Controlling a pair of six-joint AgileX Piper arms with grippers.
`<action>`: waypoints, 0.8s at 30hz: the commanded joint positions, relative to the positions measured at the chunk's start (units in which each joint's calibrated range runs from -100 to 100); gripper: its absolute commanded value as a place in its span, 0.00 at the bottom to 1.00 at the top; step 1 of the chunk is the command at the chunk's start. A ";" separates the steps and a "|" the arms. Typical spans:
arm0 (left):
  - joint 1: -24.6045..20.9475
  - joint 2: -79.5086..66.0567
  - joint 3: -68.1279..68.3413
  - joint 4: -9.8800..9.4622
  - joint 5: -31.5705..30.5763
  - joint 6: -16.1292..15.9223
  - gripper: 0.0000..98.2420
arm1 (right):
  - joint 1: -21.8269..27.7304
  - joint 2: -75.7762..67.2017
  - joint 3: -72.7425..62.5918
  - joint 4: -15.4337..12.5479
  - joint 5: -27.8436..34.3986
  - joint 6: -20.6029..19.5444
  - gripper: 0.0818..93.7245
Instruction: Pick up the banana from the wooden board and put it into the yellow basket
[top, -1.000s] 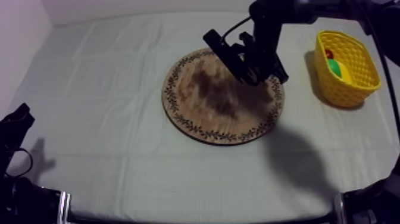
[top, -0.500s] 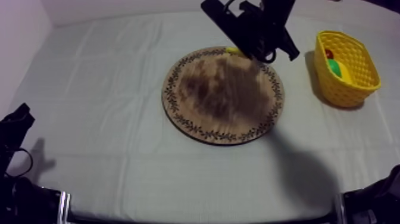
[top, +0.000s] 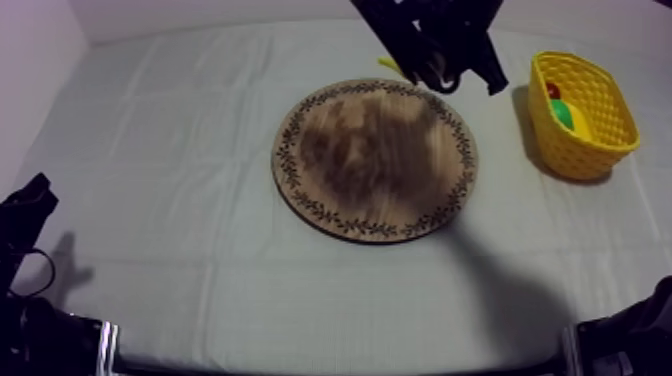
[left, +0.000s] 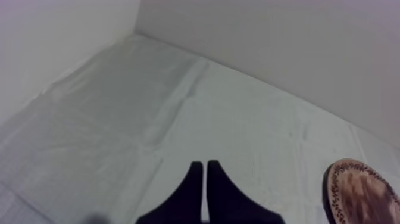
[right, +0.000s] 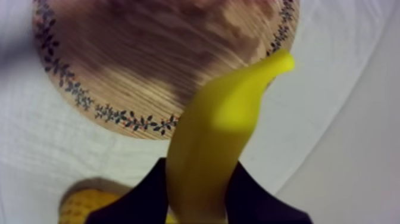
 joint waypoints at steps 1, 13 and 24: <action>0.01 0.00 -0.01 0.01 -0.01 -0.01 0.00 | 0.04 0.03 0.01 0.99 -0.72 -4.41 0.21; 0.01 0.00 -0.01 0.01 -0.01 0.02 0.00 | 3.16 1.98 -3.76 1.90 2.04 -13.47 0.21; 0.01 0.00 -0.01 0.01 -0.01 -0.01 0.00 | 7.92 4.84 -10.65 0.96 7.55 -18.06 0.22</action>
